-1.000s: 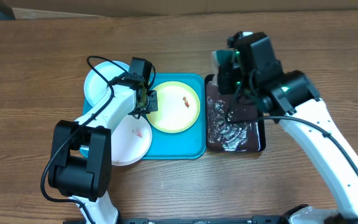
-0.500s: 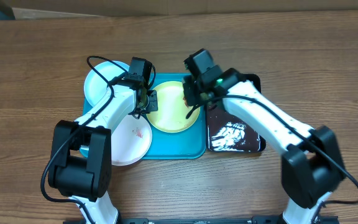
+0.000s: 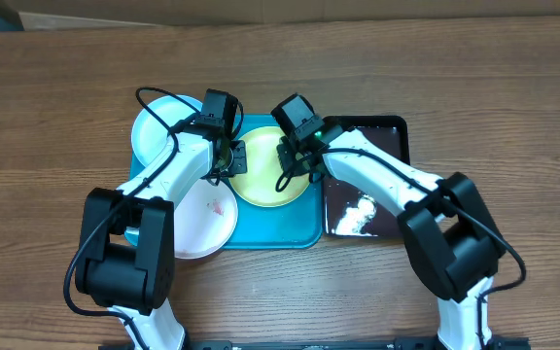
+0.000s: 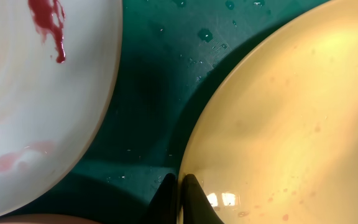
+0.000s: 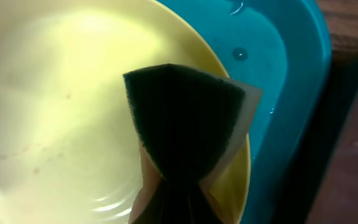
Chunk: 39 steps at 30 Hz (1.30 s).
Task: Clean dirty plates on tray and stack at the side
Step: 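Scrub the yellow plate surface with the sponge in the right gripper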
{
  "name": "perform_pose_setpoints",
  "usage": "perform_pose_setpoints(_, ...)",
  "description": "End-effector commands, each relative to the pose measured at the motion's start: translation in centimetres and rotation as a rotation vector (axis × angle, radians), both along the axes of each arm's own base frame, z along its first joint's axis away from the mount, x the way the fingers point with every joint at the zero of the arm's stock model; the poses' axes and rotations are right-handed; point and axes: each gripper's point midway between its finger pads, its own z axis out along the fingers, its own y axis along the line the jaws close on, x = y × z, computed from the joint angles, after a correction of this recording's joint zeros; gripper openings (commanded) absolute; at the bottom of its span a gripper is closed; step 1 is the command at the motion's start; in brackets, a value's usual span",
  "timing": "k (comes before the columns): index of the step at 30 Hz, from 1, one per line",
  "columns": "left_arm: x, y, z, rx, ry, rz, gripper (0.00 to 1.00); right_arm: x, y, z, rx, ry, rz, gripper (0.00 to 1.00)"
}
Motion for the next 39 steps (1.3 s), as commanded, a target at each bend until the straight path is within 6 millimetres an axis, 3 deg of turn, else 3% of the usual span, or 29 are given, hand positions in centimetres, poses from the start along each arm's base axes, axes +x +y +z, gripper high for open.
perform_pose_setpoints(1, -0.4, 0.1, -0.6, 0.003, 0.016, 0.009, 0.04, 0.7, -0.1, -0.6, -0.016, -0.018, -0.010, 0.04)
perform_pose_setpoints(8, -0.4, 0.1, -0.6, 0.000, 0.016, 0.008, 0.04, 0.7, -0.5, -1.2, -0.009, -0.014, -0.059, 0.04)
perform_pose_setpoints(18, -0.4, 0.0, -0.6, -0.001, 0.014, 0.007, 0.04, 0.5, -1.2, -3.6, -0.026, 0.034, -0.079, 0.04)
perform_pose_setpoints(26, -0.4, -0.1, -0.6, -0.003, 0.015, -0.014, 0.04, 0.4, -0.8, -3.6, -0.009, 0.042, -0.067, 0.04)
perform_pose_setpoints(31, -0.4, -0.1, -0.6, -0.002, 0.015, -0.020, 0.04, -0.4, 0.4, -3.6, 0.064, 0.097, -0.040, 0.04)
perform_pose_setpoints(39, -0.4, -0.2, -0.6, -0.008, 0.016, -0.021, 0.04, -0.4, 0.3, -3.3, 0.199, 0.196, -0.079, 0.04)
